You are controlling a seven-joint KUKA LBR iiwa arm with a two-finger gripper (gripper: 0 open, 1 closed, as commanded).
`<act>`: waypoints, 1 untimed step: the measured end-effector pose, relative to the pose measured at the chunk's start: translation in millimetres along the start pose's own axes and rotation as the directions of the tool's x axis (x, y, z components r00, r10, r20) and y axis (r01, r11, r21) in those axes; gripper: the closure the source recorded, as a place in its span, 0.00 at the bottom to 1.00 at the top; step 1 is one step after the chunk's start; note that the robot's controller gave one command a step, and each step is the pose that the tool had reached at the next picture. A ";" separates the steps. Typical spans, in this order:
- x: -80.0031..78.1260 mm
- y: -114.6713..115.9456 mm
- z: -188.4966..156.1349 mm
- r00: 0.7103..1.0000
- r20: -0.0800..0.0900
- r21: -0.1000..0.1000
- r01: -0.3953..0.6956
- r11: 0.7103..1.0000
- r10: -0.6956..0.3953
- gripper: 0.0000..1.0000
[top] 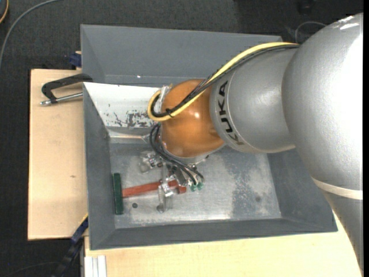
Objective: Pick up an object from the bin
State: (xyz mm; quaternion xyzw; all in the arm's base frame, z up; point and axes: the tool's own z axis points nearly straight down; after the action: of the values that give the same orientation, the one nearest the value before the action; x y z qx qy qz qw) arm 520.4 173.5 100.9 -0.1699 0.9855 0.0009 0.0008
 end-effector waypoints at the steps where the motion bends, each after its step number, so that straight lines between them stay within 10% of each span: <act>1: 12.7 -1.7 31.8 0.999 -0.005 0.000 -0.047 0.999 0.047 0.00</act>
Offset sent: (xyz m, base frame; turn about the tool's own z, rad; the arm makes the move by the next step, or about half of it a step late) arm -0.0109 -0.0064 -0.0309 0.0460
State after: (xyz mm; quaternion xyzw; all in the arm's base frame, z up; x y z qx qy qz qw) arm 509.0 167.7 69.1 -0.1469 0.9892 0.0006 -0.0016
